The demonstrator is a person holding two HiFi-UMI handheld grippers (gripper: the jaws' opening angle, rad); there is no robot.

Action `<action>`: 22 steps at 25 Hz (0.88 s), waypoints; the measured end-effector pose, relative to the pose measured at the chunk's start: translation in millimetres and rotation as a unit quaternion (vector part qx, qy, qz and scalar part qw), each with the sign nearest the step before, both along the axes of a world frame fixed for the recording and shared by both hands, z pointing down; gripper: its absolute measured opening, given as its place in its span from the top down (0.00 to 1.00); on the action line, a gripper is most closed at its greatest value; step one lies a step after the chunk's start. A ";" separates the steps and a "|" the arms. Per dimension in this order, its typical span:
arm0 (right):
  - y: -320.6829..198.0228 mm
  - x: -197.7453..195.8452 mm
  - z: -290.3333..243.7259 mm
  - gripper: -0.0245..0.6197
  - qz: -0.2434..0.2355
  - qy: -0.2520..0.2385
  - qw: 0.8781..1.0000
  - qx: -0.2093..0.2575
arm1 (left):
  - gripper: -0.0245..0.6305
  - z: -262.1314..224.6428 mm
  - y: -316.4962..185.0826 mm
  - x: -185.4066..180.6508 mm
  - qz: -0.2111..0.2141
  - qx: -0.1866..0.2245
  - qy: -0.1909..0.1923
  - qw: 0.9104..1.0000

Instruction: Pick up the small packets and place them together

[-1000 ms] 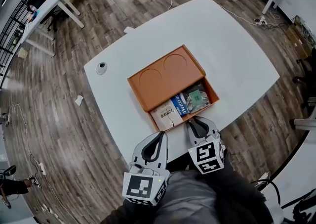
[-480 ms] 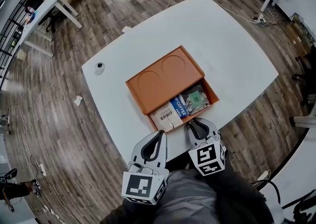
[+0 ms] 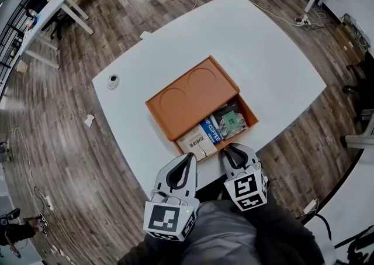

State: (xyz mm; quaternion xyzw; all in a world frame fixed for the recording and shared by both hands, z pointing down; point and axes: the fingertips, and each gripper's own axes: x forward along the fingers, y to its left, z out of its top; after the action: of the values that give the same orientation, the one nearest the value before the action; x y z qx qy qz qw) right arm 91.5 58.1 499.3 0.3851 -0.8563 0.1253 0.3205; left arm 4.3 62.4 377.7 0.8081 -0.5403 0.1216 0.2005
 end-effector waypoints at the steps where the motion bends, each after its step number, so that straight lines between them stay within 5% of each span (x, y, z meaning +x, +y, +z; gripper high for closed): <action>1: 0.0 0.3 -0.3 0.85 0.001 -0.001 1.000 0.001 | 0.96 0.2 -0.7 0.0 0.001 0.000 0.000 1.000; 22: 3.4 3.1 -5.5 0.85 -0.001 -0.005 1.000 0.003 | 0.96 51.7 -26.8 -28.3 -0.018 -0.041 -0.012 0.999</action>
State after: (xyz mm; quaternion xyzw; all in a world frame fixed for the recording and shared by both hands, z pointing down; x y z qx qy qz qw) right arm 94.7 61.5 493.8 0.3844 -0.8588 0.1244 0.3151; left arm -23.9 35.6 429.4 0.7876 -0.5517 0.1500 0.2295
